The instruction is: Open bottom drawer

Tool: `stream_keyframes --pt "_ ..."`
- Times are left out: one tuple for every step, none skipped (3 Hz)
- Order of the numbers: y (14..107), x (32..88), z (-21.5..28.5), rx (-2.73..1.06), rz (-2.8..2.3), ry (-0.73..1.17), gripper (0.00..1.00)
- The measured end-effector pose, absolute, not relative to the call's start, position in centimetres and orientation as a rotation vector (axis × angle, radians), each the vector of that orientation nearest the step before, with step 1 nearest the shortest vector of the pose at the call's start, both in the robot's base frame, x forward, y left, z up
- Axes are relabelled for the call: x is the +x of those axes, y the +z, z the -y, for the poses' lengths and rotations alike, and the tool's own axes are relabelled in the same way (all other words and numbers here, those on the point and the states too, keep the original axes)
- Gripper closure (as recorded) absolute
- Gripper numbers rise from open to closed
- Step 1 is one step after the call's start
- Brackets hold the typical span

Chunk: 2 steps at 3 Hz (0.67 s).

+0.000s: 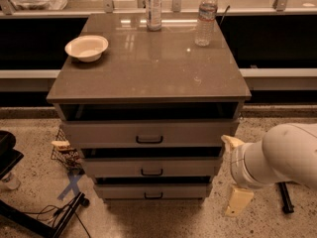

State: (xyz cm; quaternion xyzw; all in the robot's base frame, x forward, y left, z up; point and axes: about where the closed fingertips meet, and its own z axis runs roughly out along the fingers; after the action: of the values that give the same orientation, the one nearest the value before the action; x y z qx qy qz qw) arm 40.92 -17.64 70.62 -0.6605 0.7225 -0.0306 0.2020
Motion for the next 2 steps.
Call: stream_keyframes --pt "70.6 40.8 17.6 -1.845 -2.019 -0.085 0.00" --pt "69.1 41.2 16.9 -1.852 -2.013 -0.063 0.00"
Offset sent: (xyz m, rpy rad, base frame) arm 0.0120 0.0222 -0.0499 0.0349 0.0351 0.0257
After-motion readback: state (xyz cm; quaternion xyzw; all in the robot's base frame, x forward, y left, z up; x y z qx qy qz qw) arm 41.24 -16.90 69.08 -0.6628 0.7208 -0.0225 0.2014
